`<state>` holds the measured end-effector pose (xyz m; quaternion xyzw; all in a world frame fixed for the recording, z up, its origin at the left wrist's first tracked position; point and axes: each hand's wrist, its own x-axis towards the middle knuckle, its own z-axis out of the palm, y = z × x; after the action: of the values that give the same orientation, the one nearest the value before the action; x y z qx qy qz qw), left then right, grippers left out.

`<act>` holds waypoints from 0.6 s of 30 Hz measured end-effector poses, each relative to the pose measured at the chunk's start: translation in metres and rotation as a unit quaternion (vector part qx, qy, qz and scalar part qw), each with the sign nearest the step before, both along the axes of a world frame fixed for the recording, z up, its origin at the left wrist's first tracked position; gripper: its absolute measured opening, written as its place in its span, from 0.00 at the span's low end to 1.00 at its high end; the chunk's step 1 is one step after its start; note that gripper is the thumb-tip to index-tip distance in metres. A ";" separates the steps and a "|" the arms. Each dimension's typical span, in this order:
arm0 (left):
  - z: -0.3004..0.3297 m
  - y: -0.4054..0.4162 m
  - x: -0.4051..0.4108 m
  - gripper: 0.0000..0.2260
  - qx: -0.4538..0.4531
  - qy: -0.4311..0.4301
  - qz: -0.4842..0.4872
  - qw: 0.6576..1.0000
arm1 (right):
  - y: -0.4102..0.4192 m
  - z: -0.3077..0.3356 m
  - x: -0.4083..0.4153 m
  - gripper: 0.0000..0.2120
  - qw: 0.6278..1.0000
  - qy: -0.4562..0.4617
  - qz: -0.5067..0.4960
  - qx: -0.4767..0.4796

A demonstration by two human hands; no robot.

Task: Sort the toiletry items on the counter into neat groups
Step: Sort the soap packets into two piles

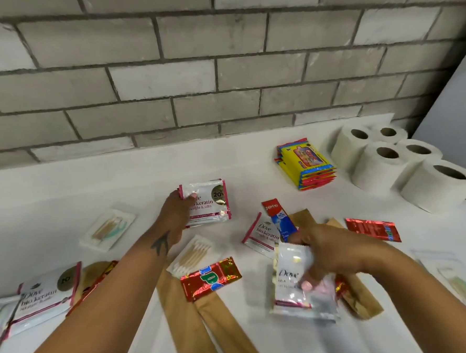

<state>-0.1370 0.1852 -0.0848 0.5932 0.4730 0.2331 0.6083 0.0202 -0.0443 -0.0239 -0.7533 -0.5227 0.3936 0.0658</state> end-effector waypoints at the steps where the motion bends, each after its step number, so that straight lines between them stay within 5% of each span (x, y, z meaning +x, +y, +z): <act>1: -0.003 0.006 0.005 0.07 0.011 0.011 0.004 1.000 | 0.013 0.005 0.008 0.18 0.998 -0.005 -0.022 0.055; 6: -0.020 0.038 0.025 0.14 0.056 0.075 0.068 0.993 | 0.114 0.011 0.043 0.15 0.980 -0.082 -0.047 0.176; 13: -0.039 0.066 0.042 0.14 0.081 0.146 0.101 0.981 | 0.229 -0.040 0.067 0.27 0.962 -0.257 0.052 0.077; 18: -0.047 0.069 0.059 0.12 0.110 0.256 0.107 0.954 | 0.240 -0.064 0.076 0.31 0.970 -0.237 0.050 0.031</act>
<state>-0.0781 0.2542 -0.1313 0.6422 0.6450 0.1874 0.3693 0.0961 0.1961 -0.0876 -0.7956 -0.5724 0.1900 -0.0562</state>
